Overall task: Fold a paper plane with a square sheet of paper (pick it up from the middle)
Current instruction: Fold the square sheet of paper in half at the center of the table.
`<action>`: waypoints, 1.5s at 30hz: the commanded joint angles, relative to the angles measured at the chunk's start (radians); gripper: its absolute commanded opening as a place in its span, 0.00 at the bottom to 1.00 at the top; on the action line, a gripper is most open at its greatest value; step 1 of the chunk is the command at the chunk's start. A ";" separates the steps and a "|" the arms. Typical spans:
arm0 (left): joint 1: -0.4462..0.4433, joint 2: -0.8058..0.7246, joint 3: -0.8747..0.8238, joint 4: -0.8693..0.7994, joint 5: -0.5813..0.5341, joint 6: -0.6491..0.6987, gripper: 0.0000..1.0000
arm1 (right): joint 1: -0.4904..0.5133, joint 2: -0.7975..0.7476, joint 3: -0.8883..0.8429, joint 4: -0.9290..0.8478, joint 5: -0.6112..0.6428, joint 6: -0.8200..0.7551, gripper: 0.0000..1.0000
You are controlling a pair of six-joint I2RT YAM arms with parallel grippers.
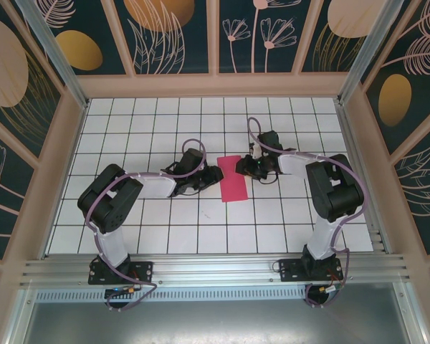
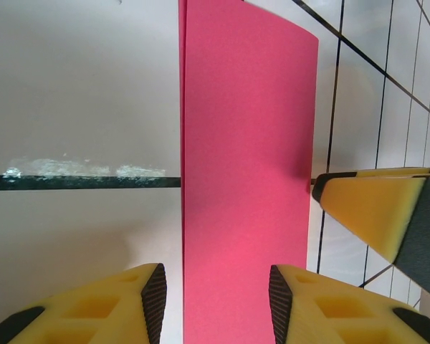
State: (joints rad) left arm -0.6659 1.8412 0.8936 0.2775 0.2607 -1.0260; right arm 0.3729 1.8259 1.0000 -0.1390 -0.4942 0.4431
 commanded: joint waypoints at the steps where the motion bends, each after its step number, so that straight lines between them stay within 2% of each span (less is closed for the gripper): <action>1: 0.007 0.001 0.019 -0.015 -0.001 0.013 0.45 | -0.015 0.013 -0.024 -0.018 0.022 -0.023 0.37; 17: 0.006 0.002 0.013 -0.008 0.005 0.006 0.45 | -0.033 -0.021 -0.054 0.000 0.002 -0.016 0.37; 29: 0.007 0.032 0.014 0.033 0.055 -0.022 0.45 | -0.035 0.020 -0.062 0.007 0.005 -0.015 0.36; 45: 0.006 0.078 0.019 0.130 0.130 -0.060 0.38 | -0.035 0.033 -0.063 0.009 -0.001 -0.015 0.36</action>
State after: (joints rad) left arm -0.6659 1.9011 0.8963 0.3603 0.3622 -1.0691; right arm 0.3473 1.8282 0.9592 -0.1116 -0.5064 0.4435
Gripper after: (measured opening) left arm 0.386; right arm 0.362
